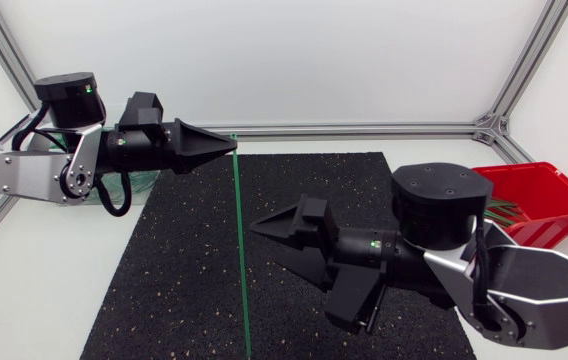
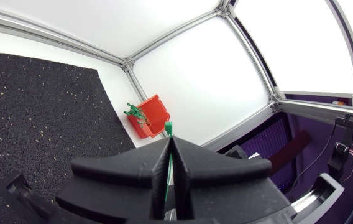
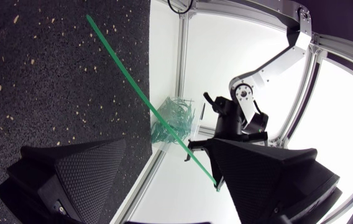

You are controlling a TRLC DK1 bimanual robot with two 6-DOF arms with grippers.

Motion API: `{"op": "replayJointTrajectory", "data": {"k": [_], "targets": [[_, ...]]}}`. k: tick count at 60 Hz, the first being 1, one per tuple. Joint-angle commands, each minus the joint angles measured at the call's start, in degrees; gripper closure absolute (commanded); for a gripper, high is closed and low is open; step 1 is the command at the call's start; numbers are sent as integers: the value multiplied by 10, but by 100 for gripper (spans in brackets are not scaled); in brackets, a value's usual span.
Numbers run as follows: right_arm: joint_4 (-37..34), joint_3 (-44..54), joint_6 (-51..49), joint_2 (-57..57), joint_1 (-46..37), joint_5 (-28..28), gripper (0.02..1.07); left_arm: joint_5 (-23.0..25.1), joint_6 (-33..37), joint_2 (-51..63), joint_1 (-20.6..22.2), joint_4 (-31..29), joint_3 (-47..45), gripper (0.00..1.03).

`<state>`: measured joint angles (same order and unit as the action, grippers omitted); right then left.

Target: Take a green cable tie from the red box, thread the tail through the head to close it, then place it in the transparent bin on the left.

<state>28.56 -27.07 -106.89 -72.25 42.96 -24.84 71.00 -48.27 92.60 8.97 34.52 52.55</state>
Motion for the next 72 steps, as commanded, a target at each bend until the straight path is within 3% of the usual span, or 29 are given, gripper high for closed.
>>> {"op": "replayJointTrajectory", "data": {"k": [1,14,30,40,51,61,72], "targets": [[5,15,-22,-20,16,-10,12,12,-34,10,-10,3,26,99],[29,34,-22,-47,49,-14,18,19,-57,35,-23,-24,55,99],[45,53,-23,-44,84,-9,48,23,-57,57,-24,-38,67,99],[61,55,-23,-54,102,5,50,23,-57,60,-16,-44,66,99],[74,54,-24,-72,105,8,88,24,-57,54,-16,-46,63,99],[75,49,-24,-81,106,17,89,27,-56,46,-15,-47,58,99],[75,47,-24,-84,107,24,99,27,-56,39,-11,-48,54,99]]}}
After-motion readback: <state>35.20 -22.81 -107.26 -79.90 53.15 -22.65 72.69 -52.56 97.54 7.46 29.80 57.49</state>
